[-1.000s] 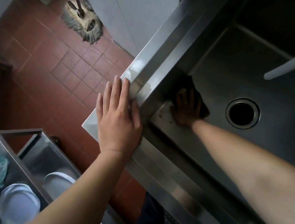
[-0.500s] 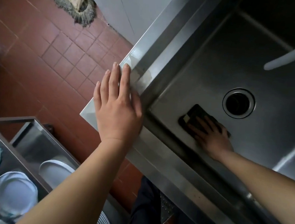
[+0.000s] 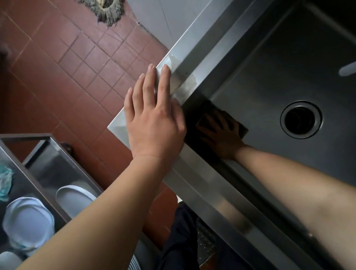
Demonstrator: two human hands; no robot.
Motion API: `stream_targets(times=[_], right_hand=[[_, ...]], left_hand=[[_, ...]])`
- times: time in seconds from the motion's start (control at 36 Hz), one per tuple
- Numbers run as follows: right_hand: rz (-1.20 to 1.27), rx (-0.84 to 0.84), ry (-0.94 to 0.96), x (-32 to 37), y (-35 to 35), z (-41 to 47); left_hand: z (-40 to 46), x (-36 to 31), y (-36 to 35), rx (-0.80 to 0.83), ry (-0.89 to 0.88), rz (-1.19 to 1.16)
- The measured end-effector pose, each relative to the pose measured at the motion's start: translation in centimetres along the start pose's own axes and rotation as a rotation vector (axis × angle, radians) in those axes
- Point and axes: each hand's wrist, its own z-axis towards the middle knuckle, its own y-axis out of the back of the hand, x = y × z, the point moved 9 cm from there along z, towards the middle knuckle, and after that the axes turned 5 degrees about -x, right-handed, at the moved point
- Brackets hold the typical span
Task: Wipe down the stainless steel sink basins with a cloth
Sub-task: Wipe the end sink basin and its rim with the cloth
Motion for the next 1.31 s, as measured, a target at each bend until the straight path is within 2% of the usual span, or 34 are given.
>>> stream_targets(times=[0.08,0.25,0.47,0.56,0.64,0.69,0.81,0.89,1.0,1.31], right_hand=[[0.01,0.031,0.081,1.3,-0.6,-0.9],[-0.019,0.08,0.055,-0.7,-1.2,-4.6],[0.175,0.306,-0.187,-6.1,-2.5,-17.1],[0.236,0.383,-0.29,-8.6,-3.3,-22.4],[0.272,0.473,-0.367,-11.5,-4.6,-28.1],[0.286,0.511,-0.399,-12.5,-5.1,-30.7],[0.253,0.504,-0.404,-12.6,-4.8,-31.1],[0.191,0.547,-0.451,-12.7,-4.3,-31.4],[0.104,0.611,-0.469,-12.4,-4.1,-31.8],[0.012,0.764,-0.622,-12.4,-4.4,-30.1]], left_hand=[[0.0,0.0,-0.1,0.003,-0.005,0.002],[-0.1,0.0,-0.1,-0.01,-0.017,-0.006],[-0.6,-0.4,0.7,-0.036,-0.043,-0.05],[-1.4,-1.0,1.1,-0.037,-0.111,-0.046],[-3.5,-1.9,1.1,-0.014,-0.016,-0.146],[-6.3,-4.6,0.9,0.034,-0.032,-0.209],[-12.6,-11.3,-1.0,0.188,-0.241,-0.123],[-13.7,-11.8,-2.4,0.252,-0.2,0.0],[-13.3,-11.6,-2.7,0.243,-0.199,0.087],[-13.1,-11.7,-2.7,0.284,-0.176,0.158]])
